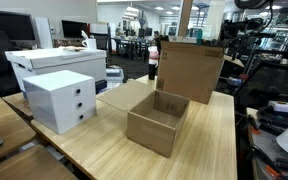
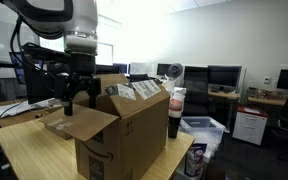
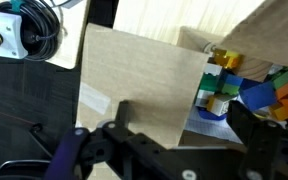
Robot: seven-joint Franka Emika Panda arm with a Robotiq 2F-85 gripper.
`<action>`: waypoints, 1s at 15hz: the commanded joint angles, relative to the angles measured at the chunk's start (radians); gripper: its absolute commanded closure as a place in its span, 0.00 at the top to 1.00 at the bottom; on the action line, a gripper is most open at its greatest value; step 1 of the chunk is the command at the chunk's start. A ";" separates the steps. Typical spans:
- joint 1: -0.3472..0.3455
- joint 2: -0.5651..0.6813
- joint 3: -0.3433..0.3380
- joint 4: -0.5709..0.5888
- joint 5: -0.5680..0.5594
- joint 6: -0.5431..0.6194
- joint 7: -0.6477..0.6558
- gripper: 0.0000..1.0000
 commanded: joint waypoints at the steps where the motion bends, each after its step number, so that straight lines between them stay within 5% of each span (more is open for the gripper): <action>1: -0.016 0.025 0.017 -0.026 -0.019 0.042 0.047 1.00; 15: -0.009 0.083 0.011 -0.029 -0.038 0.074 0.148 1.00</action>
